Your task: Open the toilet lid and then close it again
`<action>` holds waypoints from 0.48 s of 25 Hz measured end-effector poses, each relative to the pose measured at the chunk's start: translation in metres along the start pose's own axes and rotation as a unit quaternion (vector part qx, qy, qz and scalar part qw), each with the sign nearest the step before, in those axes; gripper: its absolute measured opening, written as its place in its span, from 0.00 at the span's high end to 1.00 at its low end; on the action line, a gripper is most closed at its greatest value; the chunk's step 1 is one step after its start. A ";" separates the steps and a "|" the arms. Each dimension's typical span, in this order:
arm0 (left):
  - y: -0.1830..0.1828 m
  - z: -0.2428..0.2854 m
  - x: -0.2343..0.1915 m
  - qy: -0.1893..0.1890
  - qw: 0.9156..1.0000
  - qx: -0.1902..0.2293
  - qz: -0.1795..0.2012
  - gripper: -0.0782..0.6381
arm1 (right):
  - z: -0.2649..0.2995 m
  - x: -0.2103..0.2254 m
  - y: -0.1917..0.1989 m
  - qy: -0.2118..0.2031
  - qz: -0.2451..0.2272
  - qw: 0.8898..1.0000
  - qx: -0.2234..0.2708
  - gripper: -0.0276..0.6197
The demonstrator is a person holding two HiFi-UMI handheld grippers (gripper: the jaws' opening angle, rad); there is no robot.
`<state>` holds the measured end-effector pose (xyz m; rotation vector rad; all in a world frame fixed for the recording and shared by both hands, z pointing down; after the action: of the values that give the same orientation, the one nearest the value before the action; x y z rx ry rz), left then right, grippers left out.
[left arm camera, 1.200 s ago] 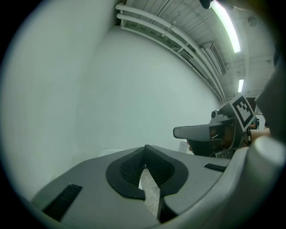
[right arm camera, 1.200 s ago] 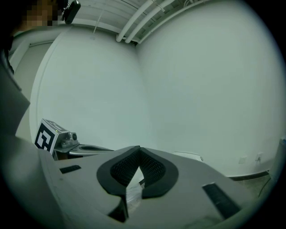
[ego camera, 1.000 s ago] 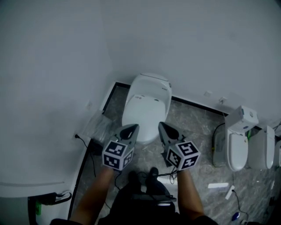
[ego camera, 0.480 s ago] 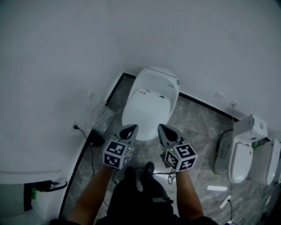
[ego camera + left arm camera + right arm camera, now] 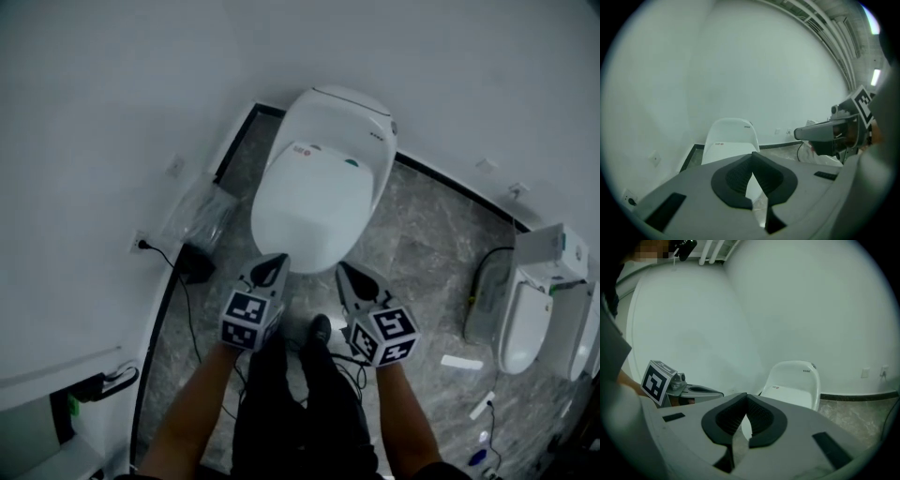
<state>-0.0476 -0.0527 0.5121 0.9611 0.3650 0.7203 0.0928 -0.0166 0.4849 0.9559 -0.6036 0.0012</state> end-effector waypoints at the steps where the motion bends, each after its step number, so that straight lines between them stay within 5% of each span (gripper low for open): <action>1: 0.011 0.007 -0.001 0.004 1.000 -0.007 -0.002 0.88 | 0.005 0.006 0.010 0.009 0.007 1.000 -0.004 0.94; 12: 0.131 0.055 -0.027 0.014 0.996 -0.063 -0.056 0.88 | 0.063 0.052 0.127 0.068 0.076 0.994 -0.038 0.94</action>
<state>-0.0864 -0.0571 0.6515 0.8050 0.3900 0.6478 0.0727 -0.0036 0.6337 0.8276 -0.5447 0.1778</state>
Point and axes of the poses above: the fingertips, and each gripper's own axes: z forward along the fingers, x to its right, y out of its underside, the point moved 4 cm from there along -z, backward along the fingers, and after that the axes turned 11 degrees about z, right-handed, at the moved point
